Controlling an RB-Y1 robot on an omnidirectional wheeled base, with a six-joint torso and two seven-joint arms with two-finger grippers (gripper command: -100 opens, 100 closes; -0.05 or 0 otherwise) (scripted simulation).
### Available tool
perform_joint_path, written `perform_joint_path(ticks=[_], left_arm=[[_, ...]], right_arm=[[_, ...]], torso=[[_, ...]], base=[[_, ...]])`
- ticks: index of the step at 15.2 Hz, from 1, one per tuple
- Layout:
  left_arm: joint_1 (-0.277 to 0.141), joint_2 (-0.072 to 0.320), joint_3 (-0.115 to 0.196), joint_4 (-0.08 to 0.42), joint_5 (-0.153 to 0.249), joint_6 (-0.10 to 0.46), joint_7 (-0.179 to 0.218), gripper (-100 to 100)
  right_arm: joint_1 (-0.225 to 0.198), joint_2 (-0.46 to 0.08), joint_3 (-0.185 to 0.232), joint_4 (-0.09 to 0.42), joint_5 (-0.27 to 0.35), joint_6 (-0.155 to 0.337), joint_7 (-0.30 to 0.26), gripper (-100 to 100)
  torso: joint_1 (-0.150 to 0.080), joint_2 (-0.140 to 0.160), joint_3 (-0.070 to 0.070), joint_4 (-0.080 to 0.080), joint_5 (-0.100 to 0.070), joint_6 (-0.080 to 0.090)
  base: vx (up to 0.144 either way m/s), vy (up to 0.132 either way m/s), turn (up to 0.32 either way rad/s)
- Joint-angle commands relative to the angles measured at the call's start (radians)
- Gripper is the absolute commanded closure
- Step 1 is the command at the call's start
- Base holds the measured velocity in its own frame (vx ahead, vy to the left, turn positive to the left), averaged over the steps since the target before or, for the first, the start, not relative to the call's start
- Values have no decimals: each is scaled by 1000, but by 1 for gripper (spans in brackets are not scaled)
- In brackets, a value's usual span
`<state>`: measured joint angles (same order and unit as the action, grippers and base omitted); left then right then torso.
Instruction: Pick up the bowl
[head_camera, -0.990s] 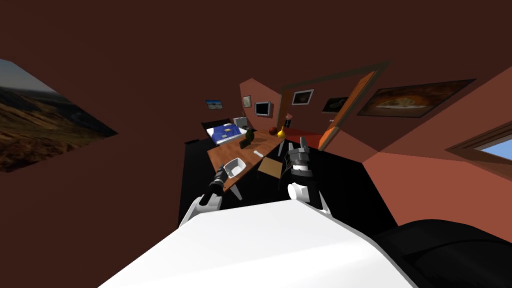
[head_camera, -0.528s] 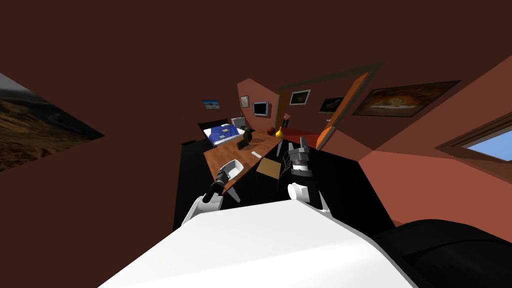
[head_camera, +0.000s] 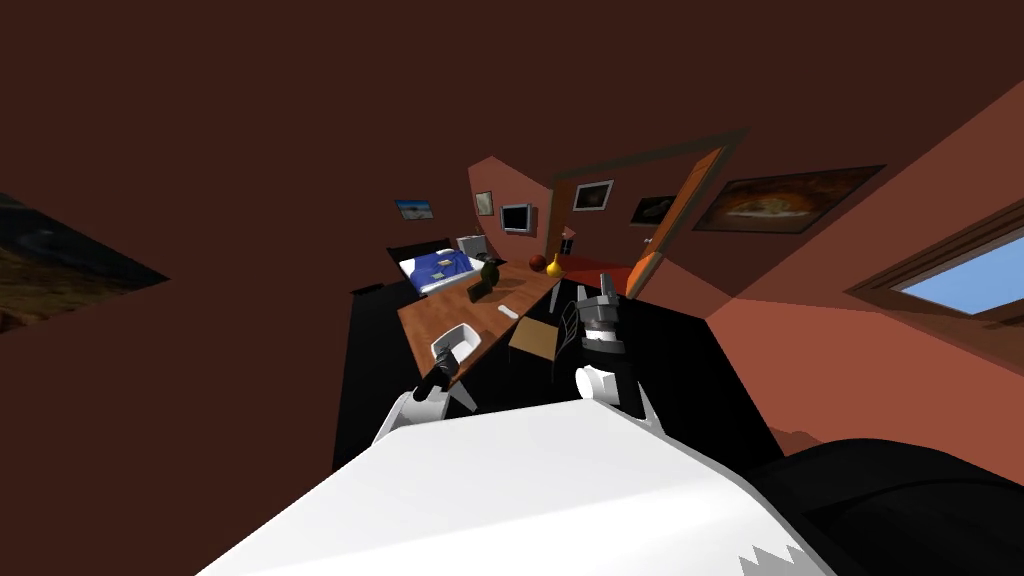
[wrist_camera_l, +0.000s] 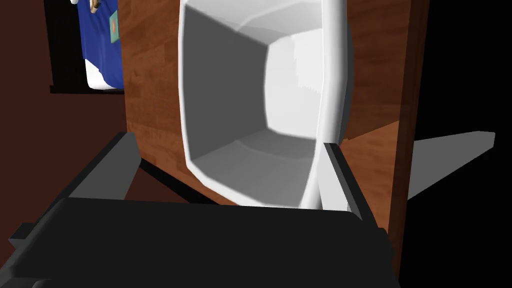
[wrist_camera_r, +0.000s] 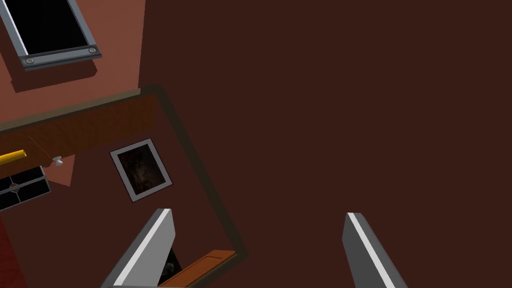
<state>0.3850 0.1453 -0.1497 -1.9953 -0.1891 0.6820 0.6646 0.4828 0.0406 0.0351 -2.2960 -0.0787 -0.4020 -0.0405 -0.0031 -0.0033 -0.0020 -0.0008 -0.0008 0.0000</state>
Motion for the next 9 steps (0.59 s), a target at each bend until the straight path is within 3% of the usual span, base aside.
perform_joint_path(ticks=[1, 9], left_arm=[[-6, -3, -2, 17, -6, 50, 41, -100], [-16, -18, -12, 41, -30, 198, 134, -100]], right_arm=[[0, 0, 0, 0, 0, 0, 0, 0], [0, 0, 0, 0, 0, 0, 0, 0]], torso=[[0, 0, 0, 0, 0, 0], [1, 0, 0, 0, 0, 0]], base=[[51, -30, -58], [51, -20, -49]])
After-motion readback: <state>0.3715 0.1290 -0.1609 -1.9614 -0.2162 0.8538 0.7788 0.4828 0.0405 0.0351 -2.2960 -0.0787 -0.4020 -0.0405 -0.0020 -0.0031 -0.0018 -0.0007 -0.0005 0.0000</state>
